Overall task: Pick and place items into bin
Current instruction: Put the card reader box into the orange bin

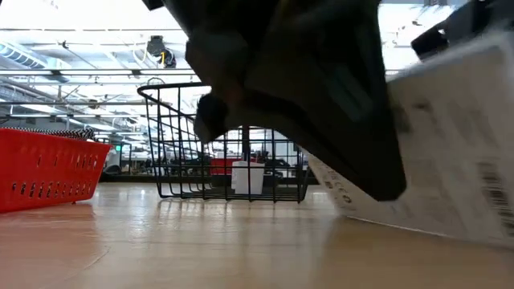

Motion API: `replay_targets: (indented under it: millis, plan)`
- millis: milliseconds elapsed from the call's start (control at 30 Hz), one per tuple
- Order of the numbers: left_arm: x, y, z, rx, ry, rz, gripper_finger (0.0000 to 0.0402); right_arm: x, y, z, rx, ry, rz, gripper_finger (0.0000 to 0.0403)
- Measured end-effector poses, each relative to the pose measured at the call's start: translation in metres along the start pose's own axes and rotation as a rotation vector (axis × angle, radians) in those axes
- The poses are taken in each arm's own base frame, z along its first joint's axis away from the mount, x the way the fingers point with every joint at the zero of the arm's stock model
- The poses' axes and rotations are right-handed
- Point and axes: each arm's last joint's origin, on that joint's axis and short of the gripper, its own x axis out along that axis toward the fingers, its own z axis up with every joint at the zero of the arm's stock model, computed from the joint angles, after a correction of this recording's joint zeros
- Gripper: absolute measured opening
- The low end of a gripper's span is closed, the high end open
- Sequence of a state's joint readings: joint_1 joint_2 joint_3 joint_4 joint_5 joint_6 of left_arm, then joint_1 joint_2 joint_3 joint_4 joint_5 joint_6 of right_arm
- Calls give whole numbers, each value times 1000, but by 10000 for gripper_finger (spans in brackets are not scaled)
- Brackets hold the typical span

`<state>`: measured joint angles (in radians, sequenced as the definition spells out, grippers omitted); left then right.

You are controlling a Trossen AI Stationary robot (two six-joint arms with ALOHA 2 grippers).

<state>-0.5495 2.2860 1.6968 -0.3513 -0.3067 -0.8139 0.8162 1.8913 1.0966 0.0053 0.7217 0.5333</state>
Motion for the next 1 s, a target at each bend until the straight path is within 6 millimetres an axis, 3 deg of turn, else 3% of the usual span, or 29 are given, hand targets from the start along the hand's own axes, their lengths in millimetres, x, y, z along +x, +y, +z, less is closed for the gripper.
replay_targets:
  millis: [367,1000]
  plan:
    - [3,0,4,34,-37,-20,40,3,-5,-5,56,50,14,0]
    - [5,-1,14,32,-117,-43,42,0,-1,-9,100,73,36,0]
